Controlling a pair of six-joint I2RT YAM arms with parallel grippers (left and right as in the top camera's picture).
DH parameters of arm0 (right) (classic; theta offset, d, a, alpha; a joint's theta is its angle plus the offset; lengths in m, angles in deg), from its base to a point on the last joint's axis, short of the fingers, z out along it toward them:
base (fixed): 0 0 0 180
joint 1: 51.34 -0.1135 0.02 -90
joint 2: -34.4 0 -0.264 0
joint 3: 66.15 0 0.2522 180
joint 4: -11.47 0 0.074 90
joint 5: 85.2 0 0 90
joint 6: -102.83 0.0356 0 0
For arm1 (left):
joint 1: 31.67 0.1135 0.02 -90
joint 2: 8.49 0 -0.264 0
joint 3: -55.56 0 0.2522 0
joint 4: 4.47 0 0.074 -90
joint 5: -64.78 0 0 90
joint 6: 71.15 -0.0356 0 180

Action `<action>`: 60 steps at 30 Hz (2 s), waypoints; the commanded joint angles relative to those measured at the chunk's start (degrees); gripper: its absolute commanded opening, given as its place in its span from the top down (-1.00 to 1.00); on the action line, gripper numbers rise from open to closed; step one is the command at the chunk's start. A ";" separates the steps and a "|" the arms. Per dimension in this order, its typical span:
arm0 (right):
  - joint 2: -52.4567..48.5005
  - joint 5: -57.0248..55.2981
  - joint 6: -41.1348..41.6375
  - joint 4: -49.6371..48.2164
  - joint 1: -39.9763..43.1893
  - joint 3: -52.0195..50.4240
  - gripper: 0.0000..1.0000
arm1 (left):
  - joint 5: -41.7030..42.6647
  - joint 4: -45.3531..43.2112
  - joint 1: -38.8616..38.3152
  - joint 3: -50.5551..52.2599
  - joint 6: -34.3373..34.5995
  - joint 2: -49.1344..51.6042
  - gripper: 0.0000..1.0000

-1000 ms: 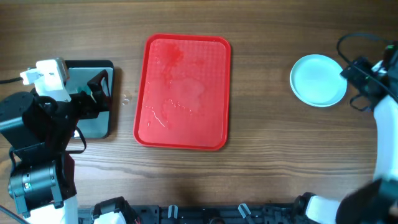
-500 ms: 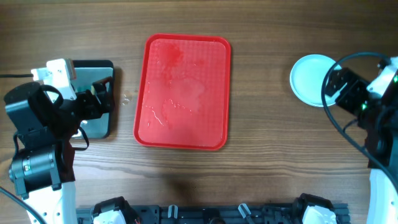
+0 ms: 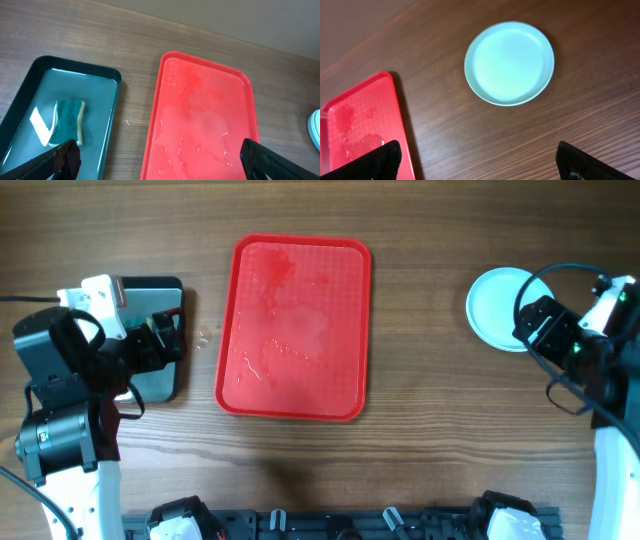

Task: Clean dirty plates on tray and stack at the side

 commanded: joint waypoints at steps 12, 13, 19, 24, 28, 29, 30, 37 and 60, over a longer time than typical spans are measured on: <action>-16.09 0.90 0.24 -0.04 -0.24 0.48 -0.99 | 0.68 0.26 -0.55 -0.17 0.13 2.49 -1.00; -17.22 0.90 0.24 -0.15 -0.24 0.48 -1.00 | 0.68 0.26 -0.52 -0.17 0.13 2.58 -1.00; -23.52 0.22 0.26 -5.07 -0.24 0.44 -0.99 | 0.68 0.26 -0.50 -0.17 0.13 2.62 -1.00; -27.15 7.52 7.61 -19.76 -0.20 0.22 -0.99 | 0.68 0.28 -0.50 -0.17 0.13 2.64 -1.00; -27.21 9.03 12.48 -19.91 -0.17 0.22 -0.99 | 0.68 0.26 -0.50 -0.17 0.13 2.62 -1.00; -27.21 10.27 13.53 -19.45 -0.17 0.22 -1.00 | 0.68 0.28 -0.50 -0.17 0.13 2.64 -1.00; -27.02 12.59 12.59 -18.64 -0.13 0.26 -0.99 | 0.68 0.26 -0.50 -0.17 0.13 2.64 -1.00; -17.29 3.19 7.76 -3.52 0.57 0.26 -0.99 | 0.68 0.26 -0.50 -0.17 0.13 2.62 -1.00; 53.20 -0.90 20.72 3.34 -0.55 -20.52 -0.99 | 0.68 0.28 -0.50 -0.17 0.13 2.64 -1.00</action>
